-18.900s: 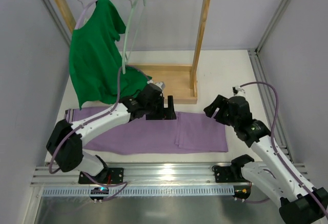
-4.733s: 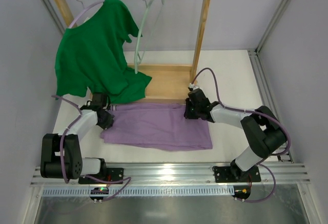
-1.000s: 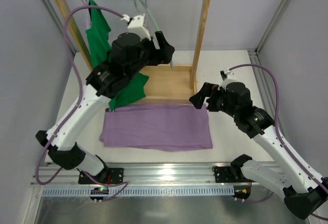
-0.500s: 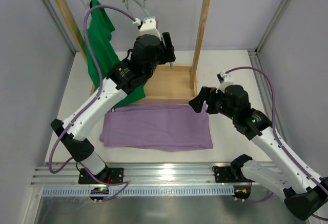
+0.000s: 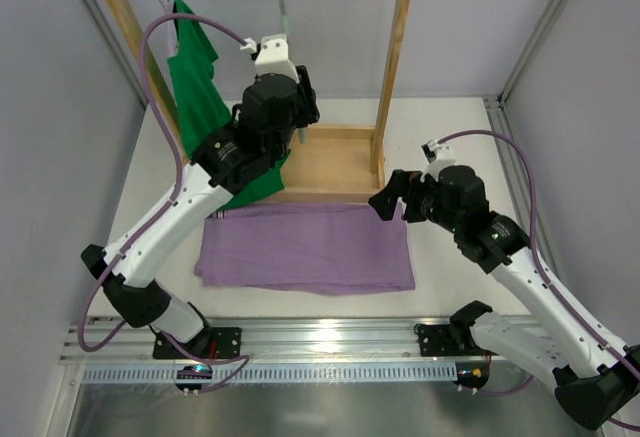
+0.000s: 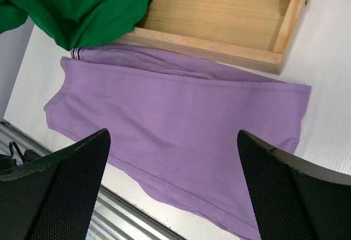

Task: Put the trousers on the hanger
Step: Grab a hanger with the left arm, then pass the hanger from the left arm to the right, then pass the hanger from the right arm to the left

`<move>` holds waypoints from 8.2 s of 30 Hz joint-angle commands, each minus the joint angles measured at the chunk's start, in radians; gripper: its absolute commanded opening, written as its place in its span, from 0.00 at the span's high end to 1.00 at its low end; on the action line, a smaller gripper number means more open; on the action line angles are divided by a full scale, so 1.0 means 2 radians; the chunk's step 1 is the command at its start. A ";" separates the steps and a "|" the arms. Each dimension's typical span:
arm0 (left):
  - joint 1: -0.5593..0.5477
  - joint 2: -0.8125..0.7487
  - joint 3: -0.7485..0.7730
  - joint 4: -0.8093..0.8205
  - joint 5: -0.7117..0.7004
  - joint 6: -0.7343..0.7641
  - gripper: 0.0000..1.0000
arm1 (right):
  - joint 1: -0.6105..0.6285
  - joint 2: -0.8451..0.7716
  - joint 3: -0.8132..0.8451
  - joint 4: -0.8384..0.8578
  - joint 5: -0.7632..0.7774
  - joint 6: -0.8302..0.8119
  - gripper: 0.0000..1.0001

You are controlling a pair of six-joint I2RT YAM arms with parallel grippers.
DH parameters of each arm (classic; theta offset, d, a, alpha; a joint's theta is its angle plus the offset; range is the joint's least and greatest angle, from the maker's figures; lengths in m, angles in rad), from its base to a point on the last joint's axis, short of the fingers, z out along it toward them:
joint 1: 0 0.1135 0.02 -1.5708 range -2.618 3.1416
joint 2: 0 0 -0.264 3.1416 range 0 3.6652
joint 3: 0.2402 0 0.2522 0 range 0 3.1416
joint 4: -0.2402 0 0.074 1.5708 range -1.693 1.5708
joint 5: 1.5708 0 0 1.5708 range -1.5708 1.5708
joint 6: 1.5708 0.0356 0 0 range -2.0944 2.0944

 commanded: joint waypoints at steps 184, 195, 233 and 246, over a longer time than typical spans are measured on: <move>0.111 -0.353 -0.450 -0.155 0.239 -0.114 0.21 | 0.196 0.072 -0.004 0.041 0.158 0.160 0.96; 0.114 -0.404 -0.586 -0.082 0.248 -0.157 0.21 | 0.196 0.010 -0.071 0.077 0.144 0.212 0.96; 0.204 -0.442 -0.626 -0.102 0.196 -0.326 0.16 | 0.228 0.023 -0.205 0.367 0.108 0.367 0.96; 0.182 -0.459 -0.684 0.179 0.474 -0.298 0.18 | 0.304 0.083 -0.195 0.402 0.195 0.382 0.96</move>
